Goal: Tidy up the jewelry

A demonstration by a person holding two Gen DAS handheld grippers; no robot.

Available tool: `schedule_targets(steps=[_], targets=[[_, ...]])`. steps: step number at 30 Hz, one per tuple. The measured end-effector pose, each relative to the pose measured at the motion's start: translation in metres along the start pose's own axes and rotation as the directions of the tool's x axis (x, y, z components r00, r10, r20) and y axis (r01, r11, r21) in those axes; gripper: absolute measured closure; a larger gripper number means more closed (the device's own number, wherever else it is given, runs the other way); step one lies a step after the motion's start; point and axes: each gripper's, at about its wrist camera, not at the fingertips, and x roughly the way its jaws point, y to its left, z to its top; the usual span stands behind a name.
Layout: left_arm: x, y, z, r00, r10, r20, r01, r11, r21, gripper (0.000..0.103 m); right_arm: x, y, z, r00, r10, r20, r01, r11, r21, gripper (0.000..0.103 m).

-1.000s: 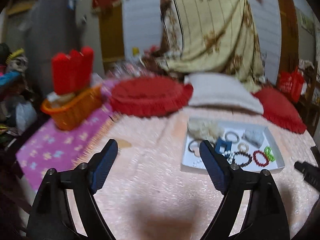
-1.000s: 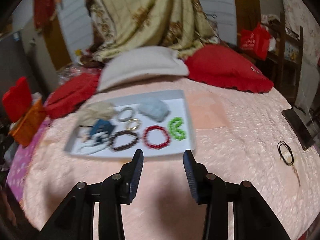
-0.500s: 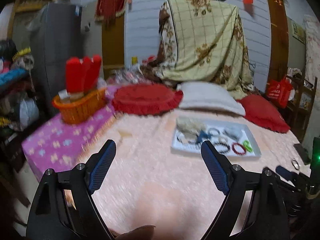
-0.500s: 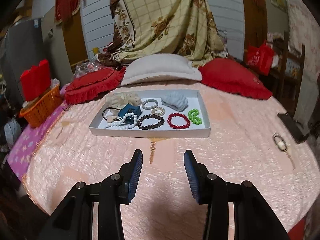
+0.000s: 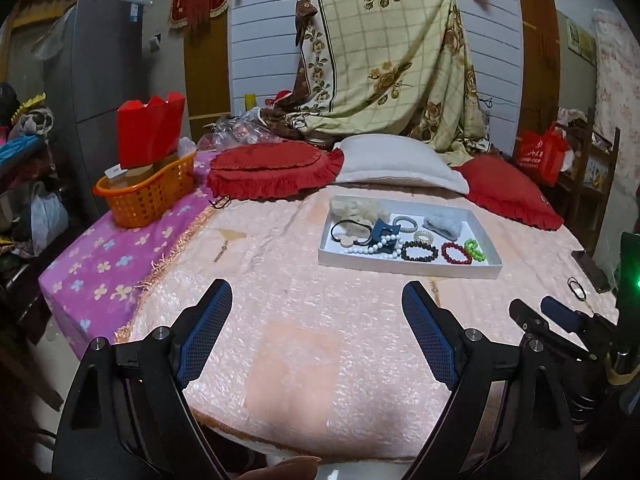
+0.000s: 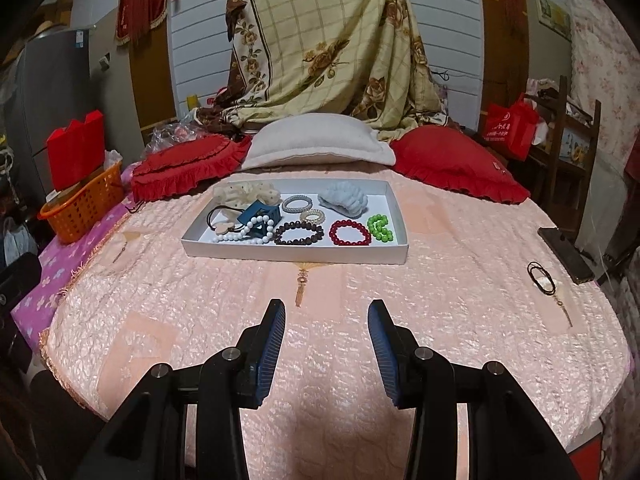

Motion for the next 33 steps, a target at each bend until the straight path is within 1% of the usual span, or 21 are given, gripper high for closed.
schedule_targets(steps=[8, 13, 16, 24, 33], targets=[[-0.001, -0.006, -0.007, 0.999, 0.018, -0.049, -0.018, 1.000, 0.001, 0.016, -0.007, -0.011, -0.005, 1.000, -0.020, -0.003, 0.020, 0.998, 0.052, 0.062], [0.004, -0.011, -0.013, 0.995, 0.041, -0.089, -0.039, 0.999, 0.024, 0.016, -0.005, -0.013, -0.009, 1.000, -0.020, -0.021, 0.022, 0.998, 0.058, 0.061], [0.007, -0.012, -0.016, 0.994, 0.042, -0.105, -0.040, 0.999, 0.027, 0.016, -0.003, -0.011, -0.011, 0.999, -0.019, -0.030, 0.020, 0.998, 0.055, 0.061], [0.017, -0.013, -0.021, 0.988, 0.021, -0.151, -0.017, 0.999, 0.030, 0.016, 0.004, -0.005, -0.016, 0.998, -0.020, -0.058, 0.022, 0.999, 0.030, 0.061], [0.025, -0.009, -0.024, 0.982, -0.008, -0.189, 0.011, 1.000, 0.012, 0.016, 0.006, -0.002, -0.020, 0.997, -0.033, -0.066, 0.034, 0.999, 0.015, 0.061]])
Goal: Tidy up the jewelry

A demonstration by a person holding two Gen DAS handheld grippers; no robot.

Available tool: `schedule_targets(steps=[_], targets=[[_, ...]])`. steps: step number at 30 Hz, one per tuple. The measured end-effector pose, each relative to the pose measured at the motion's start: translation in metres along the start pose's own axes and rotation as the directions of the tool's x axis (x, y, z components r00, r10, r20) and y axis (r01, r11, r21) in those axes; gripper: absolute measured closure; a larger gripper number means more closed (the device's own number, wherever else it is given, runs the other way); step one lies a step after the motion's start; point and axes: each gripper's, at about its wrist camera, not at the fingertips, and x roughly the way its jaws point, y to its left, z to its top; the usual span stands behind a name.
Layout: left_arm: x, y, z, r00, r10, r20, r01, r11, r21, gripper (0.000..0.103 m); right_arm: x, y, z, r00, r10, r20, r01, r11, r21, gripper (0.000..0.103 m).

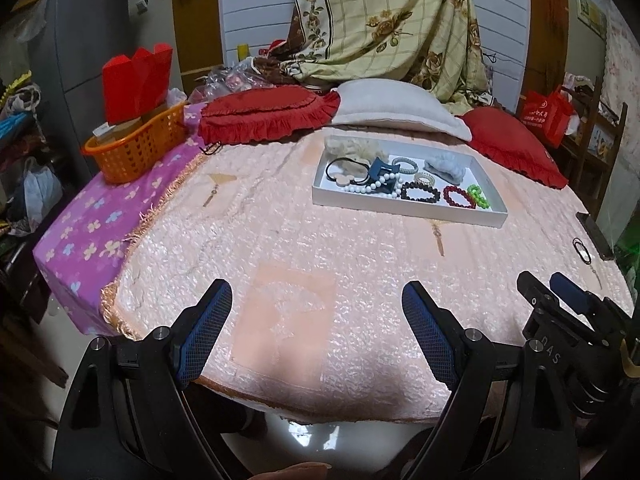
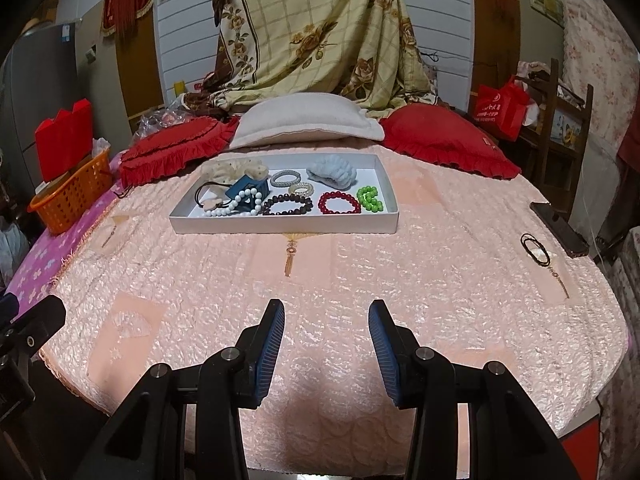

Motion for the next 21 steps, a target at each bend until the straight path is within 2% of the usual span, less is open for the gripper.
schedule_targets(steps=[21], targets=[[0.012, 0.001, -0.005, 0.999, -0.032, -0.039, 0.032, 0.999, 0.008, 0.016, 0.007, 0.003, -0.001, 1.000, -0.019, -0.015, 0.019, 1.000, -0.020, 0.059]])
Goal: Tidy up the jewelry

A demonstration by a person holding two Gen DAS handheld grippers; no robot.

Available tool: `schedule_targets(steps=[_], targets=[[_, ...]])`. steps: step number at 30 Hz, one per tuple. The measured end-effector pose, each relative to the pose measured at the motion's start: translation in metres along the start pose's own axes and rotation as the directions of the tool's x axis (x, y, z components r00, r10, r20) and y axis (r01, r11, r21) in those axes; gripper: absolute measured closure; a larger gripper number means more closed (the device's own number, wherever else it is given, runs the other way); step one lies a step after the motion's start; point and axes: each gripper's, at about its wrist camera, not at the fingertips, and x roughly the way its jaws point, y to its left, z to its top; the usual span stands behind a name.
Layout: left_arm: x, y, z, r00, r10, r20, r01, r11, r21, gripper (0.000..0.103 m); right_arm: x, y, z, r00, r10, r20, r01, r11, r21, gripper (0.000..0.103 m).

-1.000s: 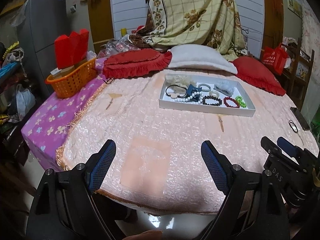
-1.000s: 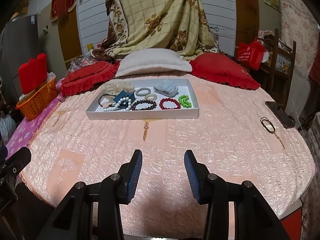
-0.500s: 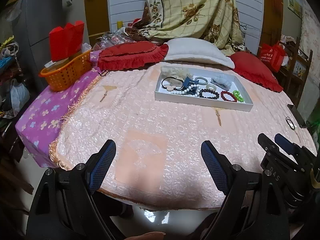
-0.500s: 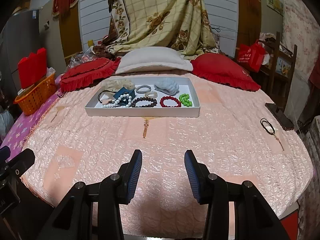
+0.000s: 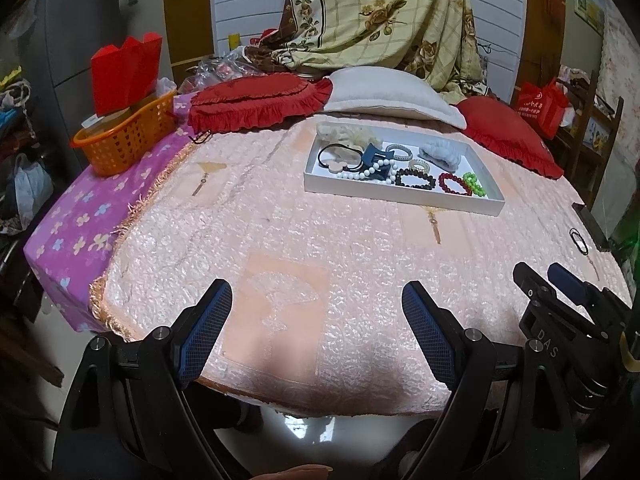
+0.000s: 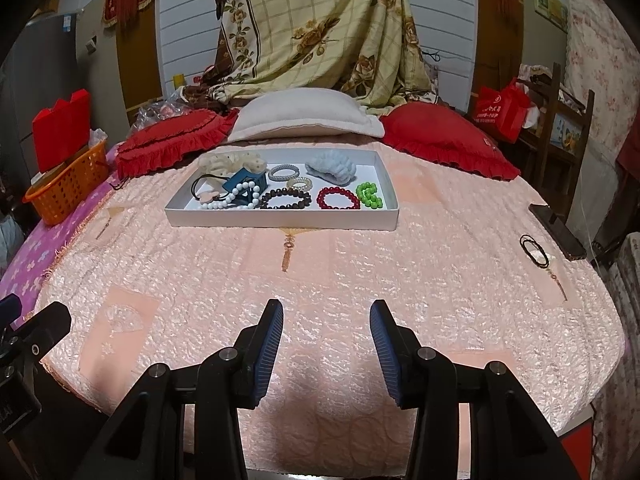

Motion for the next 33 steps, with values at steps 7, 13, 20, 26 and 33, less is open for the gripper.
schedule_targets(steps=[7, 13, 20, 26, 33], targets=[[0.004, 0.000, -0.001, 1.000, -0.005, -0.013, 0.005, 1.000, 0.007, 0.016, 0.003, 0.002, 0.000, 1.000, -0.003, -0.011, 0.003, 1.000, -0.001, 0.059], [0.009, 0.000, -0.001, 1.000, -0.010, -0.027, 0.010, 1.000, 0.011, 0.016, 0.007, 0.001, 0.000, 1.000, -0.006, -0.020, 0.006, 1.000, 0.005, 0.058], [0.018, -0.001, -0.003, 0.999, -0.008, -0.051, 0.009, 1.000, 0.016, 0.016, 0.018, -0.007, 0.001, 0.999, -0.009, -0.044, 0.010, 1.000, 0.025, 0.058], [0.034, 0.002, -0.003, 0.997, 0.007, -0.081, -0.005, 1.000, 0.018, 0.016, 0.047, -0.018, 0.021, 0.997, 0.017, -0.080, -0.016, 1.000, 0.017, 0.058], [0.055, 0.014, -0.001, 0.993, 0.023, -0.115, -0.025, 1.000, -0.014, 0.016, 0.124, -0.060, 0.055, 0.978, -0.015, -0.209, 0.036, 0.995, 0.096, 0.058]])
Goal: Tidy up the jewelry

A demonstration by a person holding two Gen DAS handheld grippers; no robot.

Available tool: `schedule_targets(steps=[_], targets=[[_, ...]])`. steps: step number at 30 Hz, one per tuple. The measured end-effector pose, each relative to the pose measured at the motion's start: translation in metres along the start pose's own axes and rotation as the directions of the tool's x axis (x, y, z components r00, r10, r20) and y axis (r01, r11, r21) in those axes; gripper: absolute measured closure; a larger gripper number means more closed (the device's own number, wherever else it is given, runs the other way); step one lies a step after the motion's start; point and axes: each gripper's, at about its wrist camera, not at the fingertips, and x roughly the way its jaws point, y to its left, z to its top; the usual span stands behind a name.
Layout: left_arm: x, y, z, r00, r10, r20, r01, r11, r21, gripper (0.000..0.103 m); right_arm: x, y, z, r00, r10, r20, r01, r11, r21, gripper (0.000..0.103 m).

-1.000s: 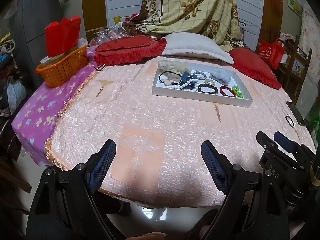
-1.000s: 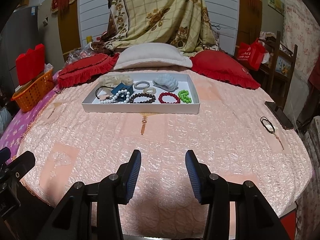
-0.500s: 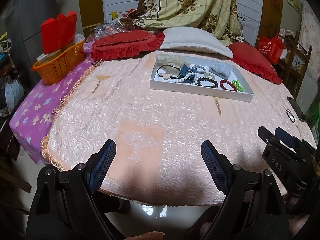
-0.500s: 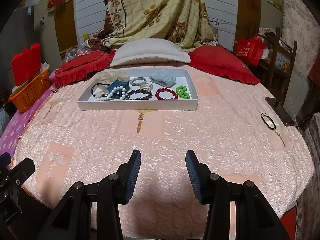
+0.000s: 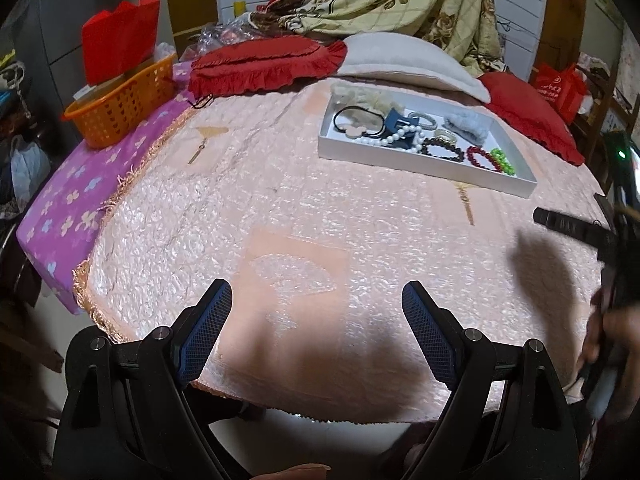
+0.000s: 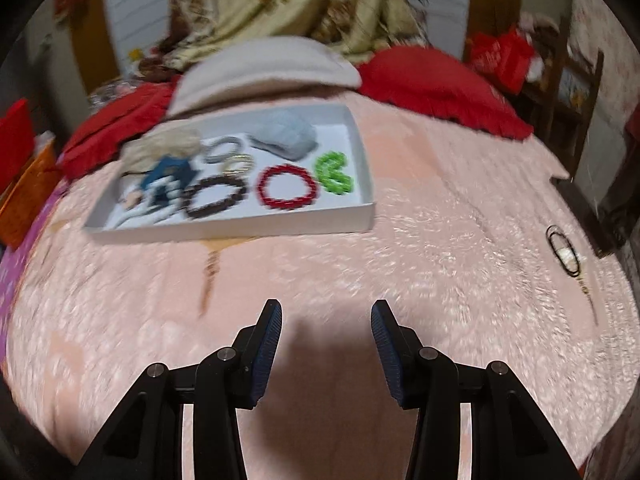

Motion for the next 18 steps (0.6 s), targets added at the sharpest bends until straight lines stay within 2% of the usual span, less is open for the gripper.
schedule_targets(steps=[5, 7, 14, 18], targets=[[0.012, 0.002, 0.002, 1.000, 0.000, -0.021, 0.000, 1.000, 0.001, 0.016, 0.038, -0.009, 0.023, 0.997, -0.039, -0.072, 0.040, 0.999, 0.010, 0.058], [0.013, 0.003, 0.004, 1.000, -0.001, -0.020, 0.001, 1.000, 0.000, 0.016, 0.044, -0.012, 0.027, 0.995, -0.028, -0.093, 0.031, 0.999, 0.031, 0.058], [0.017, 0.004, 0.011, 1.000, -0.017, -0.003, 0.017, 1.000, 0.001, 0.016, 0.010, -0.021, 0.014, 0.997, 0.072, -0.017, -0.070, 0.991, 0.111, 0.058], [0.016, -0.001, 0.011, 0.999, -0.039, 0.000, 0.039, 0.999, 0.007, 0.016, -0.019, -0.022, -0.007, 0.994, 0.112, 0.007, -0.112, 0.984, 0.136, 0.058]])
